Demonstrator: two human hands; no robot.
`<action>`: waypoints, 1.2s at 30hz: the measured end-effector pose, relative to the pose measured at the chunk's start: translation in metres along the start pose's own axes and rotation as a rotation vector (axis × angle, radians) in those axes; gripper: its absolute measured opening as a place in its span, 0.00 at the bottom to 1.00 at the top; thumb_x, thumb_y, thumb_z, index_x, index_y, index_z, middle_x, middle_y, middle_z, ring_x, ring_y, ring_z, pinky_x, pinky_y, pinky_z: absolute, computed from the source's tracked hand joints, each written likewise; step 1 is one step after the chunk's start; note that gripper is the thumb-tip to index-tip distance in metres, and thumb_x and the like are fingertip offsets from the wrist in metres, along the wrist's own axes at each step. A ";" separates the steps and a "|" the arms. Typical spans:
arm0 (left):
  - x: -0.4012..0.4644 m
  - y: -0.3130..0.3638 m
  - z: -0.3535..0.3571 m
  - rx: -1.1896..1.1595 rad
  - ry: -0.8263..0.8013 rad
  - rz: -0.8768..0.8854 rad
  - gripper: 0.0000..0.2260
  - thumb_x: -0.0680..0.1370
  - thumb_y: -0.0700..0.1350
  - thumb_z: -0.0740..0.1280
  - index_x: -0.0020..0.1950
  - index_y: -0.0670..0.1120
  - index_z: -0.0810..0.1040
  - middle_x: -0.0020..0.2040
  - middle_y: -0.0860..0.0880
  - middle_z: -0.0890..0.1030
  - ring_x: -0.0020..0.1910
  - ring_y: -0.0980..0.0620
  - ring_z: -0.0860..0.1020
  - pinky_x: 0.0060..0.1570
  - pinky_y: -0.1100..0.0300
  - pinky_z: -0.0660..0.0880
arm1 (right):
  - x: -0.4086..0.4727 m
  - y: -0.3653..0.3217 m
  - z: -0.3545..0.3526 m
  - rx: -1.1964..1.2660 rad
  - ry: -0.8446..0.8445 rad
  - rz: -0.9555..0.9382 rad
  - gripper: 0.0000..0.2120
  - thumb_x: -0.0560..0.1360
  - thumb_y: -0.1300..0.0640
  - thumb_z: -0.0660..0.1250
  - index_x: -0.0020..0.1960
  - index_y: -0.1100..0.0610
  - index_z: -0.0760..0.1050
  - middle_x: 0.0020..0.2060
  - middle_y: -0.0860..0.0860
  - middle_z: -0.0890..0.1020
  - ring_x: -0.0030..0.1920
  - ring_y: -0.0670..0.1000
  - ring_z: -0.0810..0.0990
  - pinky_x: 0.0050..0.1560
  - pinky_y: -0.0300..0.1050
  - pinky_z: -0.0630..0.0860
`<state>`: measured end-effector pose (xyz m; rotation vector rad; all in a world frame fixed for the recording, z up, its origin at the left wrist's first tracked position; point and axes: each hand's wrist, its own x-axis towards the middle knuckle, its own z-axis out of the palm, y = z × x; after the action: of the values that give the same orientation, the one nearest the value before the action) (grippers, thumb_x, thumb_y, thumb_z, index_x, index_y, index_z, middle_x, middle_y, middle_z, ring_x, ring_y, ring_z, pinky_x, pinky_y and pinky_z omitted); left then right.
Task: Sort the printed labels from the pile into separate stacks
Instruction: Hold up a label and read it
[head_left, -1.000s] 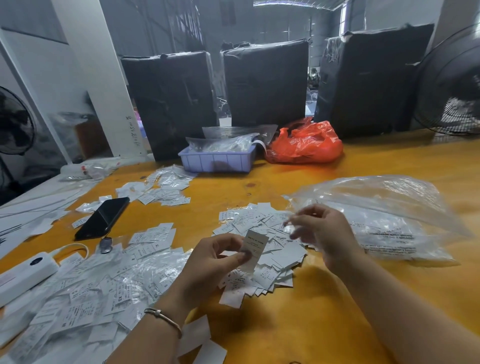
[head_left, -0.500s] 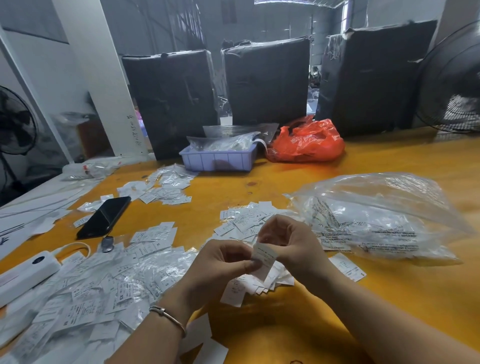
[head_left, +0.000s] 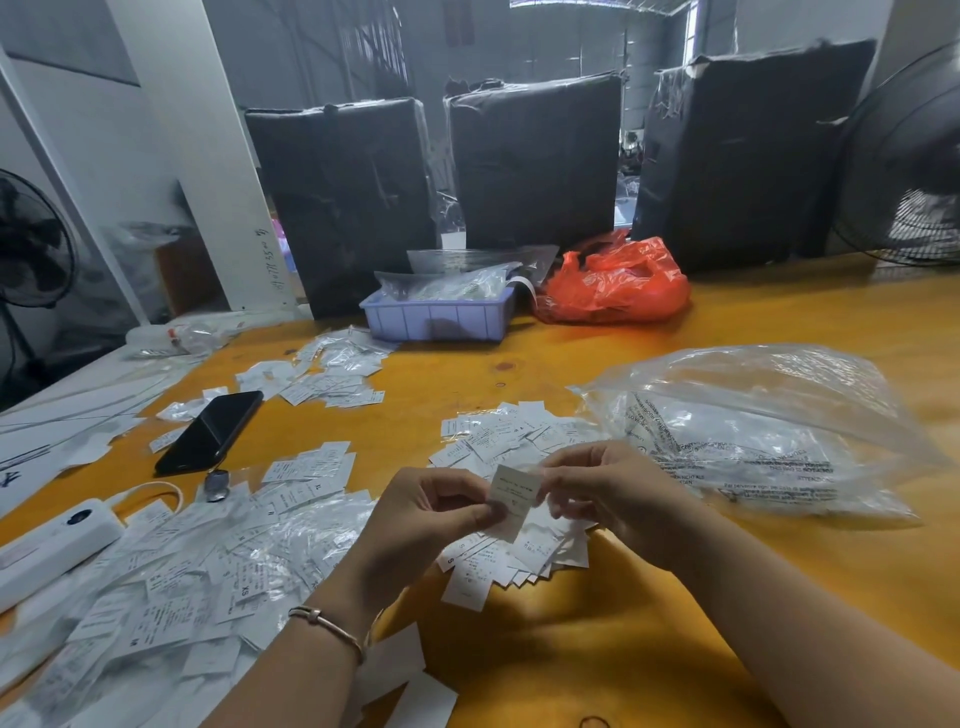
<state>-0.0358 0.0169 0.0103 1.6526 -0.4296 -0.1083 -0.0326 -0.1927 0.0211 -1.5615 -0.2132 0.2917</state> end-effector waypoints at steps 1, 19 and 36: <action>0.000 -0.001 0.001 0.016 -0.020 -0.005 0.12 0.67 0.43 0.74 0.44 0.35 0.85 0.44 0.42 0.86 0.46 0.48 0.84 0.45 0.60 0.80 | 0.001 0.001 0.000 -0.038 0.005 -0.003 0.07 0.71 0.60 0.72 0.35 0.54 0.84 0.31 0.51 0.83 0.32 0.45 0.77 0.41 0.42 0.70; 0.003 -0.001 0.001 -0.025 0.058 0.071 0.11 0.69 0.38 0.73 0.47 0.33 0.84 0.45 0.39 0.84 0.45 0.46 0.83 0.45 0.61 0.79 | 0.000 0.002 0.001 0.000 -0.055 -0.008 0.17 0.64 0.56 0.77 0.50 0.61 0.81 0.38 0.58 0.84 0.35 0.50 0.80 0.39 0.40 0.76; 0.002 -0.004 0.004 0.250 -0.038 0.076 0.08 0.68 0.46 0.76 0.43 0.43 0.87 0.48 0.50 0.85 0.51 0.51 0.82 0.53 0.52 0.79 | -0.001 0.001 0.006 -0.269 0.095 -0.208 0.05 0.69 0.69 0.72 0.42 0.62 0.84 0.34 0.60 0.81 0.34 0.51 0.76 0.35 0.40 0.71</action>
<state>-0.0341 0.0124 0.0058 1.8790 -0.5516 -0.0299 -0.0355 -0.1875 0.0202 -1.7979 -0.3491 0.0247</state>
